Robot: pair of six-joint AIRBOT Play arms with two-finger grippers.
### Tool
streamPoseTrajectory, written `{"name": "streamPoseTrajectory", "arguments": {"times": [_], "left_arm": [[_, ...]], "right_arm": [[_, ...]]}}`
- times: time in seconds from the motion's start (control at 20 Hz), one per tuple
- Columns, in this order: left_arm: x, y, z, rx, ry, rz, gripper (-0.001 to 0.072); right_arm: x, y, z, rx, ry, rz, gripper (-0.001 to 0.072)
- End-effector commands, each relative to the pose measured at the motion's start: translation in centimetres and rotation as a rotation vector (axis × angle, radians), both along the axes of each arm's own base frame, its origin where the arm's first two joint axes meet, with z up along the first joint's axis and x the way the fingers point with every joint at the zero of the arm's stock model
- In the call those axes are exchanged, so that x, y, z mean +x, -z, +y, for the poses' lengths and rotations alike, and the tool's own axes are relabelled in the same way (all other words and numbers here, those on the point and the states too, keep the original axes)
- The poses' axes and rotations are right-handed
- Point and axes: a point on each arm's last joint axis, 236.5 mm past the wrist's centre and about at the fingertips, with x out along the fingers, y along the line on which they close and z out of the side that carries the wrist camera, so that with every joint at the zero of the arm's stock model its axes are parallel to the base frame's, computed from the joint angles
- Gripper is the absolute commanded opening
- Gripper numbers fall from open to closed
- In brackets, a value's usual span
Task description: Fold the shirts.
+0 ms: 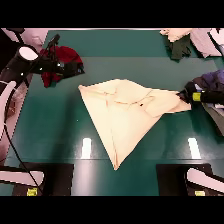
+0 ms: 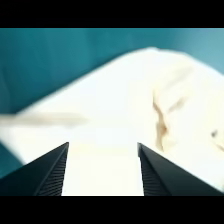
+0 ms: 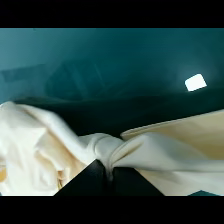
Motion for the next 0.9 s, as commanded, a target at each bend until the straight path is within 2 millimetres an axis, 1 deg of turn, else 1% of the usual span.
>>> {"name": "streamPoseTrajectory", "arguments": {"times": [0.0,0.05,0.1,0.15,0.2,0.25,0.3,0.35,0.4,0.45,0.5,0.55,0.65,0.75,0.85], "left_arm": [[-6.0,0.5,-2.5,-0.16,0.123,0.157,0.0499],[-7.5,1.0,-2.6,-0.172,0.127,0.185,0.0499],[-8.9,1.3,-2.9,-0.191,0.135,0.198,0.0499],[-10.4,1.5,-3.1,-0.211,0.13,0.216,0.0499],[-11.7,1.8,-3.1,-0.214,0.123,0.228,0.0499],[-13.1,2.0,-3.2,-0.221,0.117,0.239,0.0499],[-14.2,1.9,-3.4,-0.236,0.113,0.242,0.05],[-15.0,1.6,-3.7,-0.253,0.113,0.242,0.05],[-15.8,1.4,-3.9,-0.255,0.124,0.244,0.0499],[-16.3,1.6,-4.0,-0.244,0.136,0.25,0.05],[-16.3,1.9,-3.8,-0.23,0.132,0.254,0.05],[-15.7,2.2,-3.6,-0.224,0.105,0.239,0.05],[-13.5,2.4,-2.8,-0.219,0.014,0.197,0.05],[-13.2,2.2,-2.9,-0.229,0.004,0.189,0.05],[-13.7,2.3,-3.0,-0.224,0.027,0.2,0.05]], "right_arm": [[-3.8,1.9,-3.1,0.028,0.049,0.042,0.0031],[-4.9,1.3,-2.3,0.028,-0.026,0.014,0.0138],[-6.1,0.2,-1.4,0.012,-0.118,-0.012,0.0281],[-7.0,-1.1,-0.6,-0.005,-0.186,-0.043,0.0353],[-7.8,-2.7,-0.1,-0.023,-0.22,-0.078,0.0393],[-8.4,-4.3,0.5,-0.042,-0.243,-0.11,0.0395],[-9.0,-5.9,1.2,-0.065,-0.262,-0.145,0.0407],[-9.4,-7.3,2.2,-0.075,-0.278,-0.176,0.0407],[-9.4,-8.1,3.2,-0.087,-0.285,-0.195,0.0407],[-9.0,-8.7,4.0,-0.106,-0.29,-0.224,0.0406],[-7.9,-9.1,4.7,-0.14,-0.293,-0.265,0.0406],[-6.5,-8.9,5.4,-0.161,-0.296,-0.289,0.0405],[-4.2,-6.8,7.1,-0.14,-0.349,-0.245,0.0406],[-2.1,-3.7,8.5,-0.081,-0.42,-0.149,0.0406],[-0.3,-0.8,9.5,-0.023,-0.49,-0.063,0.0406]]}}
